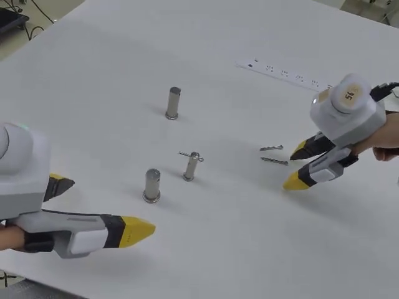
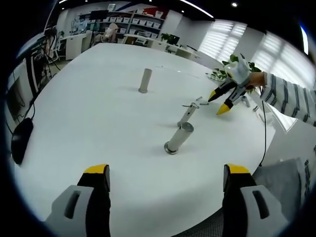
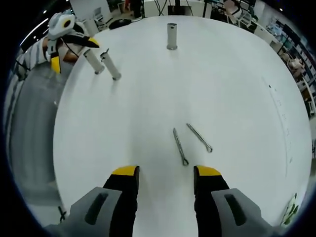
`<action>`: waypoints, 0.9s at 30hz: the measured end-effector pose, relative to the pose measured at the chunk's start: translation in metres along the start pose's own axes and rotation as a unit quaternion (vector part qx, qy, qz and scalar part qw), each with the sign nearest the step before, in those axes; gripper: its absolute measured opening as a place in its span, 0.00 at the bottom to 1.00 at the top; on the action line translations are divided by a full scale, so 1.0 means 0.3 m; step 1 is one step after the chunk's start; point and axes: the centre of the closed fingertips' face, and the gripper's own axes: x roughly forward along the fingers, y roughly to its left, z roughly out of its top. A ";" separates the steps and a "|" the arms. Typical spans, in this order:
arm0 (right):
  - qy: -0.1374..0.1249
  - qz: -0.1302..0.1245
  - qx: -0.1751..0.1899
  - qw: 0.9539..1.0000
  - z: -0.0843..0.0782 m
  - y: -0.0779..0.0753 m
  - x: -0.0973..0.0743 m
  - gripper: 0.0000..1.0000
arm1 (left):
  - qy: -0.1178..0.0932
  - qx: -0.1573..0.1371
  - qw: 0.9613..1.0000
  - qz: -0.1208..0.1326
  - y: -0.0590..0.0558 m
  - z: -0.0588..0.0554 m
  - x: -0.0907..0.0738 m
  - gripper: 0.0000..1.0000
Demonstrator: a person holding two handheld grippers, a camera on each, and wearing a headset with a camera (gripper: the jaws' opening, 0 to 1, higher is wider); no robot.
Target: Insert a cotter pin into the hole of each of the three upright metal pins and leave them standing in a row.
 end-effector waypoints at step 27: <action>-0.022 -0.019 -0.011 1.000 0.043 -0.055 0.027 0.20 | 0.003 -0.004 1.000 -0.007 -0.016 0.004 0.027 0.92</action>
